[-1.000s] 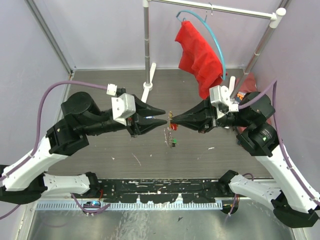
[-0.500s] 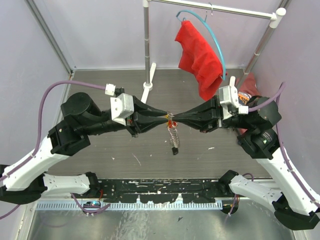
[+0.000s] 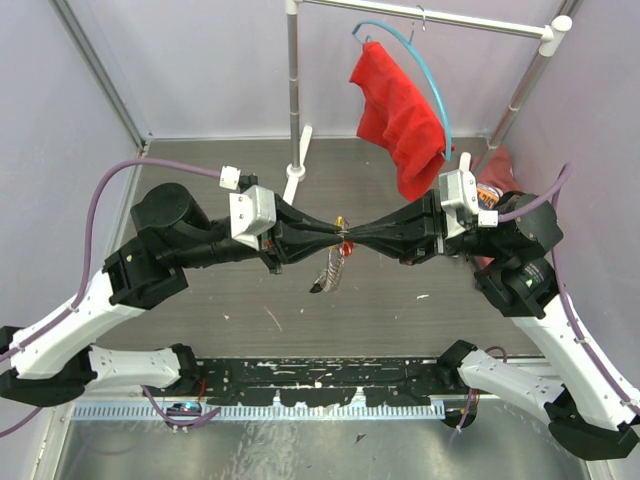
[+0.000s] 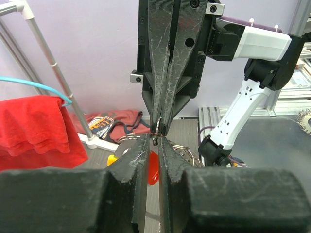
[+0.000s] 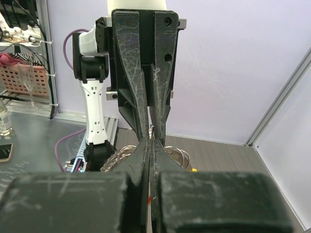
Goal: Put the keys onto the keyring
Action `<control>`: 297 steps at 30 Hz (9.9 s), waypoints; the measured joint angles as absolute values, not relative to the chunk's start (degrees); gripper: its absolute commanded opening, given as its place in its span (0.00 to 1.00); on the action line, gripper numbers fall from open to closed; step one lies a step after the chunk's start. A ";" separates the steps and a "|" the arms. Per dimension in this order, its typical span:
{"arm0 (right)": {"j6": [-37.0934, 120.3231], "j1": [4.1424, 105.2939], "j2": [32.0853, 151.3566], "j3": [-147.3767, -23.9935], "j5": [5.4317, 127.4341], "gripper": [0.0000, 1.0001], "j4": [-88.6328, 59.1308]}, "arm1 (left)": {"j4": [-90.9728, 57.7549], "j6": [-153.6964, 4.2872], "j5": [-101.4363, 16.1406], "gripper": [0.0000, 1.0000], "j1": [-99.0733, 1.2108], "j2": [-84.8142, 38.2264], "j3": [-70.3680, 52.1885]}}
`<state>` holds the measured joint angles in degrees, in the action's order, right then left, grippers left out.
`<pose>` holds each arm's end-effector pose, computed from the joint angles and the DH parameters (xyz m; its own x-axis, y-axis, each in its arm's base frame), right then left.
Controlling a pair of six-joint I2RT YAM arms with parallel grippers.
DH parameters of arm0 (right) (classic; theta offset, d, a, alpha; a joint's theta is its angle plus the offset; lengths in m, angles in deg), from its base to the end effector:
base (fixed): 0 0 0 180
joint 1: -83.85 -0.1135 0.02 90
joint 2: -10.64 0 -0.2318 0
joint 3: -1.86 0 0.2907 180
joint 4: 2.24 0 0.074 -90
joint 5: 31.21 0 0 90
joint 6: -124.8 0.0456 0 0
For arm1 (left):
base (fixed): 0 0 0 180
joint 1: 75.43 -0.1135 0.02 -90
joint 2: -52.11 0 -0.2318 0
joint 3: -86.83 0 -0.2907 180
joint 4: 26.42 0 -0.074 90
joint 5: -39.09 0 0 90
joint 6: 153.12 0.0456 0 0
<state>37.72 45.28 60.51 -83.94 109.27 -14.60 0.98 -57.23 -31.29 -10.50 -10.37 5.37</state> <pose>0.1348 0.1525 0.5025 0.2639 0.2519 -0.9311 -0.9642 0.0439 -0.2614 0.0978 -0.2452 0.5078 0.1655 -0.1256 -0.9782 0.9821 0.1119 0.1517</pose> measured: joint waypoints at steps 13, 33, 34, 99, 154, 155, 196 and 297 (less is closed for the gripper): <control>37.50 45.28 60.51 -83.70 109.12 0.01 -14.60 | 0.78 -57.52 -30.81 0.00 -10.50 -10.72 5.37; 28.65 45.26 58.28 -86.36 104.55 0.50 -24.88 | 9.18 -53.52 -37.35 0.00 -10.50 -11.37 7.01; 28.30 45.26 57.86 -86.36 103.81 0.50 -25.23 | 9.88 -52.97 -37.72 0.00 -10.50 -11.35 7.10; 49.67 48.58 129.33 -100.29 67.72 0.55 -38.71 | 36.98 -41.17 -63.27 0.00 -5.87 -2.96 -2.24; 43.55 40.73 123.96 -102.69 60.27 0.01 -40.44 | 38.47 -42.87 -69.45 0.00 -5.87 4.74 -4.40; 43.60 40.93 122.30 -101.14 62.21 0.01 -39.35 | 38.18 -43.03 -69.45 0.00 -5.87 4.82 -4.66; 32.65 50.57 73.01 -82.17 73.08 0.01 -46.41 | 27.97 -55.51 -48.73 0.00 -22.64 -27.74 2.38; 27.71 60.08 70.15 -92.55 122.52 0.01 -42.38 | 6.34 -21.74 -62.48 0.00 -4.01 -13.54 -0.49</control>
